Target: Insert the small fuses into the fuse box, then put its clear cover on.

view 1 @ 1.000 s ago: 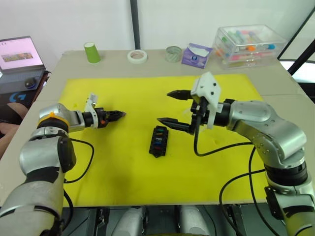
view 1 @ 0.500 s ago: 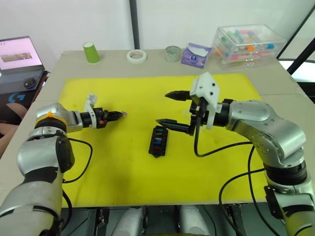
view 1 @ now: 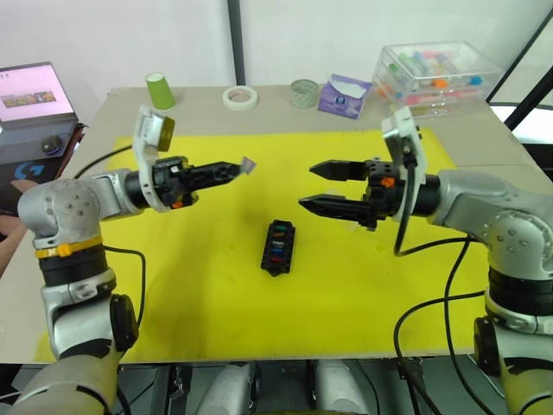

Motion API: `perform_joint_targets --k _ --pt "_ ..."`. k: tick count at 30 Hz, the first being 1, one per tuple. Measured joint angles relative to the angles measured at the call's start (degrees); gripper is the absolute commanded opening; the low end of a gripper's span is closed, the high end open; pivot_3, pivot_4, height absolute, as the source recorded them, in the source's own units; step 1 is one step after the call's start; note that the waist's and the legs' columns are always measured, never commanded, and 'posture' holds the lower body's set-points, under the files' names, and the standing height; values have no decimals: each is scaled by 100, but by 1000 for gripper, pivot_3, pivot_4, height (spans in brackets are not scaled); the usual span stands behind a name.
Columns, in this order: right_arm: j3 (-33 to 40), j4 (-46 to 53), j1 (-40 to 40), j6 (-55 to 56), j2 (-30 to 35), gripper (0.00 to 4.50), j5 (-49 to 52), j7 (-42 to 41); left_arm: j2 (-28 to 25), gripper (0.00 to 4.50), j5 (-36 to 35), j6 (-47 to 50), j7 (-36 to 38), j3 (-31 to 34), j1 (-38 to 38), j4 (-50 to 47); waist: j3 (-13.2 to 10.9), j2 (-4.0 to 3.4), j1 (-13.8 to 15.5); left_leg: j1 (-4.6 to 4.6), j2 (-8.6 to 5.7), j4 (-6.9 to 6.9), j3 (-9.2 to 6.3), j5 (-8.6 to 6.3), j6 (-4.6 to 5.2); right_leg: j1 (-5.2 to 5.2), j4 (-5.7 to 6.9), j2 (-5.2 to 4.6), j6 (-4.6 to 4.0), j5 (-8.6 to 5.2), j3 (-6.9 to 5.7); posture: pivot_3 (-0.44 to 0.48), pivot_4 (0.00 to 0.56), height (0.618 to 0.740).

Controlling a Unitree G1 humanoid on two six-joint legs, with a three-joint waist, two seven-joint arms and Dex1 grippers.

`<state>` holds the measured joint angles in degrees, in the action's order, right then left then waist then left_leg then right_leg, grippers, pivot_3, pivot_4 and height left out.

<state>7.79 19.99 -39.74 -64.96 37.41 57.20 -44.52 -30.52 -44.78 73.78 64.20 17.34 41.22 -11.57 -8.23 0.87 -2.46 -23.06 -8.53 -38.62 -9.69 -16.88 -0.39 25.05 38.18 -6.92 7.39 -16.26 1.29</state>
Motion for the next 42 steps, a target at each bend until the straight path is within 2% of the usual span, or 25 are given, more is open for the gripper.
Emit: perform_joint_targets --k 2,5,8,11,20,22,25,37,40,42 --pt "-32 -13 19 -44 11 4500 43 -41 -13 64 102 -659 12 -335 -305 -485 -1 -1 34 -2 0 -4 0 0 0 -2 -5 0 0 0 -2 0 150 740" --pt "-65 -12 22 -40 15 4500 45 -73 57 64 108 -1223 -113 -508 -488 -763 -1 -1 107 -5 0 -18 -1 -1 1 -7 -5 1 0 0 -5 0 150 740" --pt "-56 -25 17 -41 -21 3876 70 -34 81 0 97 -1710 -176 -634 -783 -1001 -1 -2 152 -4 0 -21 1 -2 3 -7 -4 2 0 0 -4 0 150 740" --pt "-84 -5 11 -41 -33 2894 164 -44 101 0 52 -2017 -237 -715 -824 -992 -1 -1 194 -5 -3 -31 -1 -4 7 -18 -6 -1 1 1 -9 0 150 740" --pt "-192 6 -91 -16 -96 2894 164 16 -45 0 -71 -2356 -245 -988 -830 -892 -2 -1 173 -5 -2 -30 -1 -5 9 -17 -6 0 1 1 -10 0 150 740" --pt "-217 15 -119 43 -97 2574 162 17 -58 0 -89 -2402 -256 -1010 -830 -872 -2 -1 176 -5 -2 -30 -2 -5 9 -17 -6 0 1 0 -10 0 150 740" --pt "-253 24 -120 66 -93 1758 161 18 -88 0 -92 -2470 -264 -1066 -826 -853 -2 -1 181 -5 -2 -30 -2 -5 9 -18 -6 -1 1 1 -11 0 150 740" --pt "-315 134 -119 110 -4 1758 154 -62 -109 0 -98 -2692 -296 -1217 -773 -751 -2 -1 179 -5 -2 -30 -2 -5 9 -18 -6 0 1 0 -11 0 150 740" --pt "-316 134 -119 128 9 1229 148 -90 -113 0 -98 -2707 -305 -1225 -773 -751 -2 -1 177 -5 -2 -30 -2 -5 9 -17 -6 0 1 1 -11 0 150 740" --pt "-318 134 -119 158 10 566 143 -97 -157 0 -97 -2729 -296 -1259 -773 -752 -2 -1 178 -5 -2 -30 -2 -5 9 -17 -6 0 1 1 -11 0 150 740"
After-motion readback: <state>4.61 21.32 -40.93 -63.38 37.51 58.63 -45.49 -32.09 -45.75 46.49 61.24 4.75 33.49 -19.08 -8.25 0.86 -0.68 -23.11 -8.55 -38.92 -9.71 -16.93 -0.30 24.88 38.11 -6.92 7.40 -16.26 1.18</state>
